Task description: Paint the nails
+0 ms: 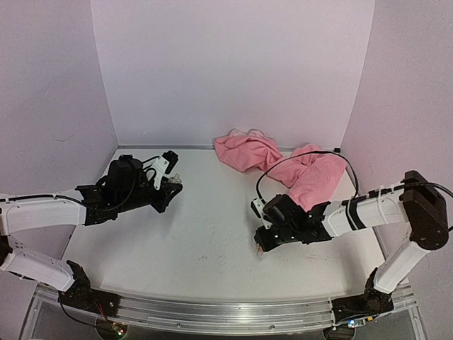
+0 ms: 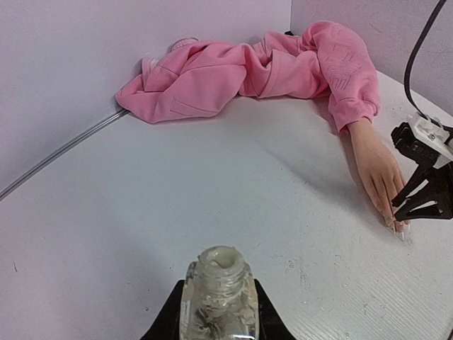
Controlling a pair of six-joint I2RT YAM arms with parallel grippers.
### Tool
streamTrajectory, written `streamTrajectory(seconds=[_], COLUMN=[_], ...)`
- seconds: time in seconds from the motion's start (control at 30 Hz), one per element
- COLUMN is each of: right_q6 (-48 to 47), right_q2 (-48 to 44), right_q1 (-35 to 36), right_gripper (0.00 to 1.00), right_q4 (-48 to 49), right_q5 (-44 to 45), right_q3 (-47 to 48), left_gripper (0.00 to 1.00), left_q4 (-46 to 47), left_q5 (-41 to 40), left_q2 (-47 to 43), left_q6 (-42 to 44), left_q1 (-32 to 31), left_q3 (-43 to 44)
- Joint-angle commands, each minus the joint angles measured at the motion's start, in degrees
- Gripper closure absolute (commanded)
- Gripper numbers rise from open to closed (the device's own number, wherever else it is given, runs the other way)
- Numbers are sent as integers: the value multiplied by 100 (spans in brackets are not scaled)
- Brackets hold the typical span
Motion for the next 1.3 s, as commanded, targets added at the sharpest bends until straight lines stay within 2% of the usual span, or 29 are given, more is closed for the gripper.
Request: streamTrajectory(seconds=[0.0, 1.27], right_q6=[77, 233], right_q2=[-54, -283], right_q1=[62, 274], right_gripper=[100, 100], right_q4=[-136, -375], right_q5=[130, 9], right_q3=[114, 177], left_gripper=[100, 100], left_q4=[390, 386], left_q5=[21, 113], left_q2=[-185, -122], left_q6=[21, -32], left_q1=[24, 25], left_q3=[71, 106])
